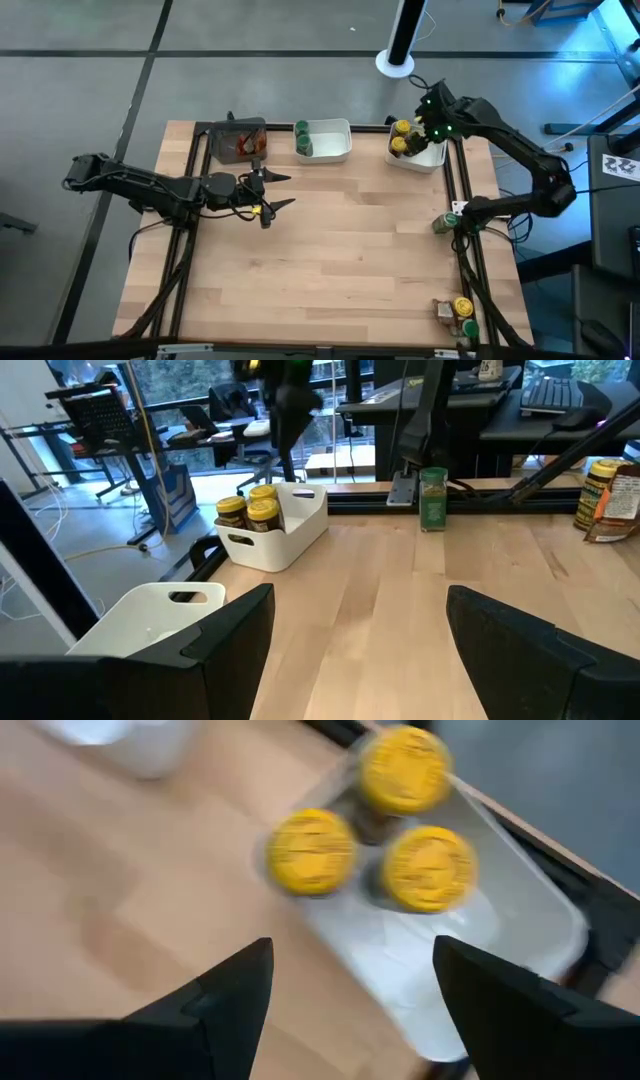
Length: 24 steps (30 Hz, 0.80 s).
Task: Sort spices by type
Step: Put the top green seasoning bottle into the left white bin
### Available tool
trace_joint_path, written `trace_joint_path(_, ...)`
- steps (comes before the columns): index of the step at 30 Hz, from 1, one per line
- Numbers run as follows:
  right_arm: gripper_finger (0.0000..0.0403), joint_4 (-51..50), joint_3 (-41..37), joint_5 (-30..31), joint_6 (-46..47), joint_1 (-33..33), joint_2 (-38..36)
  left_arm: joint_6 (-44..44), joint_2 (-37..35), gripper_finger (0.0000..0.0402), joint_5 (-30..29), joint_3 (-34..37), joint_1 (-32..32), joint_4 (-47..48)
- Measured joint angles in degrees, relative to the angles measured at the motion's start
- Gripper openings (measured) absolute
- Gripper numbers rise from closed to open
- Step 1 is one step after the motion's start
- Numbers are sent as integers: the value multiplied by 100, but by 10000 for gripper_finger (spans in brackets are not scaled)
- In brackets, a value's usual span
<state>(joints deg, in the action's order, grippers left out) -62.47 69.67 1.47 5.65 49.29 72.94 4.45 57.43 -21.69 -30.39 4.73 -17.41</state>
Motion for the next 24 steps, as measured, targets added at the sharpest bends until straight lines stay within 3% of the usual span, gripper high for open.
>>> trace_joint_path(4,276,43,4,-323,-1,-490,-257,-13,0,281,0,0,2,0)
trace_joint_path(12,276,-131,4,-408,69,-1816,-373,-2,0,281,0,0,0,2)
trace_joint_path(24,276,-1500,4,28,1434,-3772,-376,0,0,281,0,0,2,4)
